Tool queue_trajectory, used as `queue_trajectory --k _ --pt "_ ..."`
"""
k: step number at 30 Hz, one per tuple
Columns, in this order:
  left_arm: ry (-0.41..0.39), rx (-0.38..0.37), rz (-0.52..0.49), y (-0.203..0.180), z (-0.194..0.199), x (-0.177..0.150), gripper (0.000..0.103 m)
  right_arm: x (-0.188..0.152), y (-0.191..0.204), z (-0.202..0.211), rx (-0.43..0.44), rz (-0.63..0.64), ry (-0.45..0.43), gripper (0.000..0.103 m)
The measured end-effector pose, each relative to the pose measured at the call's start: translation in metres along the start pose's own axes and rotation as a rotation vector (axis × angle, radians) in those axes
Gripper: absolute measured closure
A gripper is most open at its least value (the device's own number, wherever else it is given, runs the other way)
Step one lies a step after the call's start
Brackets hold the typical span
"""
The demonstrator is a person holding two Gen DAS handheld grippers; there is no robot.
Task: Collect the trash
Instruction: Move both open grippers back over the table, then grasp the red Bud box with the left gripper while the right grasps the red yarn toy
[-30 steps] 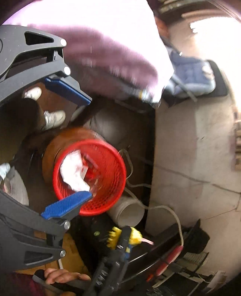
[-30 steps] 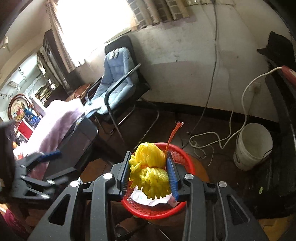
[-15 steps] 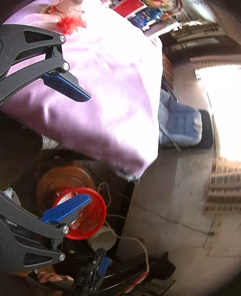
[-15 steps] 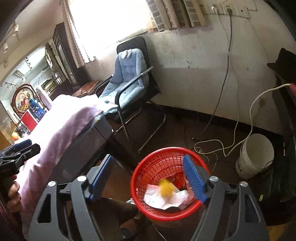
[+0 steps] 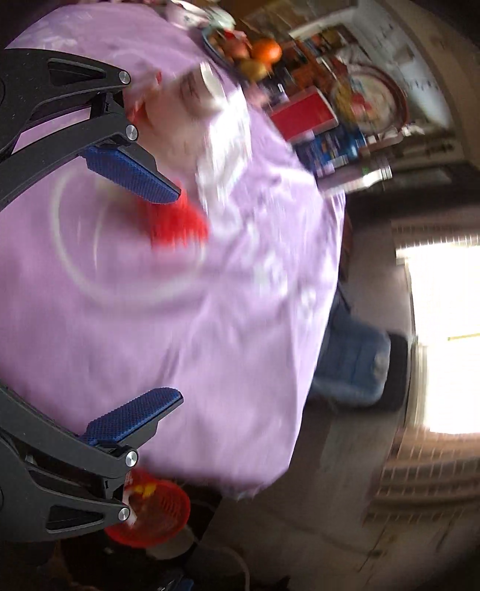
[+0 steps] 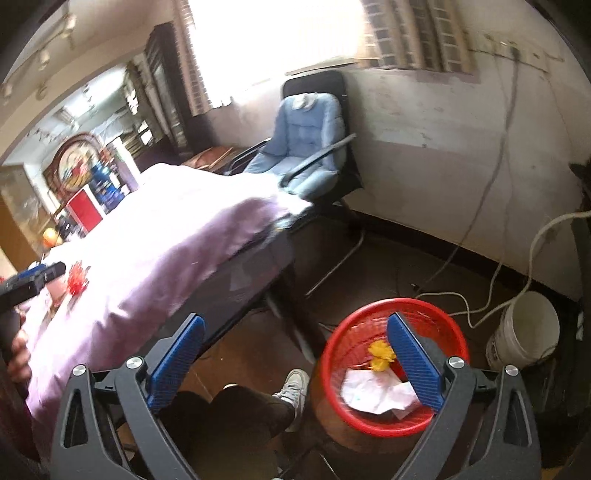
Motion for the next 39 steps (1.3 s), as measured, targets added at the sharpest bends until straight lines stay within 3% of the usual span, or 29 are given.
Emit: queue_trajectory --k 5,11,22,26,30,33,36,39 --pt "-0.007 0.126 0.057 0.073 0.003 -0.001 0.007 0.005 0.04 -0.008 0.042 0.048 0.013 0.006" --pt "0.022 0.226 0.167 0.149 0.001 -0.014 0.007 0.011 0.097 -0.023 0.114 0.106 0.035 0.006" --pt "0.16 0.353 0.293 0.213 -0.019 -0.059 0.007 0.011 0.238 -0.055 0.328 0.267 0.072 0.006" --pt "0.213 0.33 0.357 0.22 -0.03 -0.072 0.007 0.009 0.289 -0.067 0.402 0.338 0.075 0.006" --pt "0.211 0.319 0.382 0.224 -0.035 -0.074 0.007 0.007 0.332 -0.084 0.458 0.389 0.091 0.006" --pt "0.23 0.328 0.397 0.227 -0.039 -0.078 0.007 -0.003 0.36 -0.103 0.464 0.441 0.127 0.006" --pt "0.28 0.279 0.459 0.231 -0.048 -0.089 0.006 -0.012 0.376 -0.116 0.457 0.473 0.182 0.006" --pt "0.284 0.268 0.486 0.232 -0.049 -0.093 0.006 -0.004 0.383 -0.117 0.463 0.451 0.157 0.006"
Point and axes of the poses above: each gripper's, at about its wrist camera, not at the fingertips, and z roughly against the way its jaws point, y to its left, x to its top, the point moved 5 cm from there along -z, roughly the way its jaws point, and after that the axes turned 12 degrees about -y, right-handed, at the moved point
